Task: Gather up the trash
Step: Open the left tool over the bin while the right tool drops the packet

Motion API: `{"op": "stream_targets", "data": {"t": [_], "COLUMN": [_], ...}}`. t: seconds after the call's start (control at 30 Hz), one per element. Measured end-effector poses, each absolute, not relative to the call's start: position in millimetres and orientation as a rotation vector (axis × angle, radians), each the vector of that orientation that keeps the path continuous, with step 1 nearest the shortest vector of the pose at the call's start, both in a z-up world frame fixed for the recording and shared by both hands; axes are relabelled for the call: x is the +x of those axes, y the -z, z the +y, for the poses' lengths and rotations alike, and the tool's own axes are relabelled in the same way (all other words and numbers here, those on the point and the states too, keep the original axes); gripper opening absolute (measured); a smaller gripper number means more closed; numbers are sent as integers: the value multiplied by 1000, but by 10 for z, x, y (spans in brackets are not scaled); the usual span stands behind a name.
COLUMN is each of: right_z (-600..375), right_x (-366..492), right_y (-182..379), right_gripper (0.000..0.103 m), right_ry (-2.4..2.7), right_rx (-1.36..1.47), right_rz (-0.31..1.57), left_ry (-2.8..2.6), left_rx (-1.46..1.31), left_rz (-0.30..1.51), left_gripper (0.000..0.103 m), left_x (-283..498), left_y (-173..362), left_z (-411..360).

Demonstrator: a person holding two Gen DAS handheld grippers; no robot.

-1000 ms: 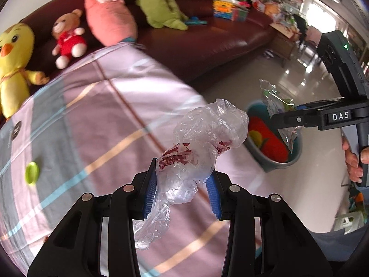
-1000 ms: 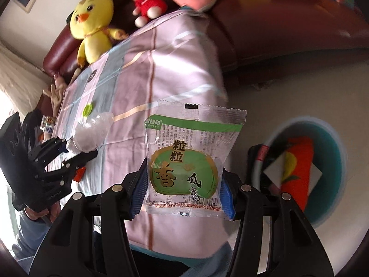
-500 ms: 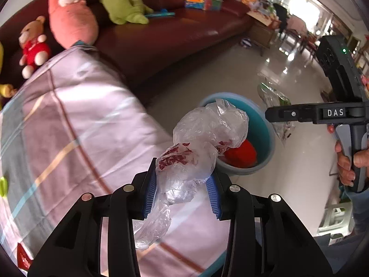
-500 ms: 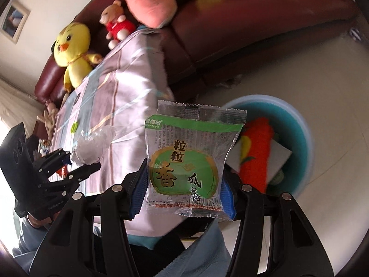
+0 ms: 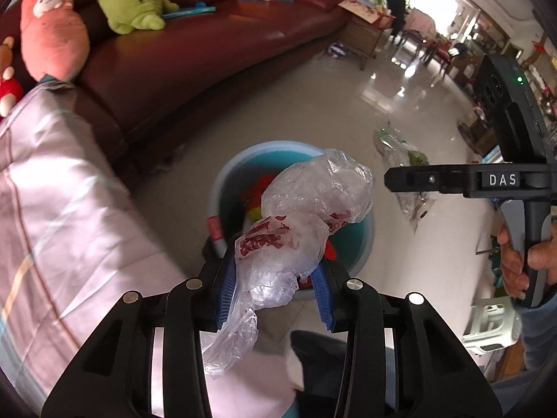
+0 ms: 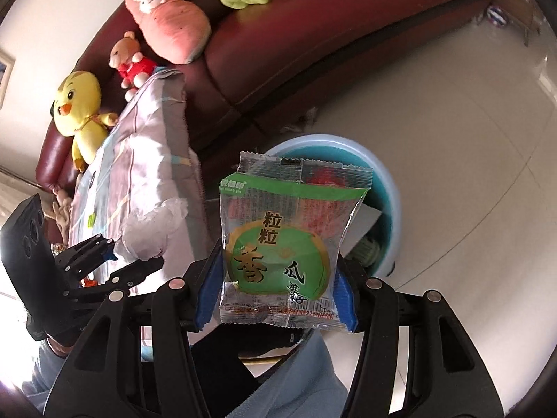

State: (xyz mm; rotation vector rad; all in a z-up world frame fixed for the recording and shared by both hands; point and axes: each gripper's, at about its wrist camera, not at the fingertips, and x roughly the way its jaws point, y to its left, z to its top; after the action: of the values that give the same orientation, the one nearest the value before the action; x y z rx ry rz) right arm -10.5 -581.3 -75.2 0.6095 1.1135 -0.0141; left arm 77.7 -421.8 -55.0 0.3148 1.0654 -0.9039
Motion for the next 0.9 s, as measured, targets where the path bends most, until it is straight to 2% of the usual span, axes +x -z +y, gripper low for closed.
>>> {"op": "stream_targets", "data": {"t": [0.2,0.3,0.4,0.47,0.53,0.9], "right_z": [-6015,-6107,-6159,-6183,-6186,-6068], "right_x": [-81,-63,-39,-2,33,250], "right_y": [762,776,804,844,875,1024], "right_gripper": [54,55,55,55,55,55], "right_ry": [53,75,91,96,98,71], "right_rx": [631,646,664,674,676,662], "right_rz": [1107,1102,1100,1106,1113,1158], "left_ry": [934,937,926,912,900,882], "left_rx": [317,328,325,315,302,285], "left_rz": [1112,1127,1130,1139,1143,1138], "left_gripper": [42,48,65,81,86,91], "left_x": [840,888,950,984,1007,928], "left_y": [790,906,978,1023,1050,1037], "left_z": [-4527,-4625,-4675,-4684,-4657,-4406]}}
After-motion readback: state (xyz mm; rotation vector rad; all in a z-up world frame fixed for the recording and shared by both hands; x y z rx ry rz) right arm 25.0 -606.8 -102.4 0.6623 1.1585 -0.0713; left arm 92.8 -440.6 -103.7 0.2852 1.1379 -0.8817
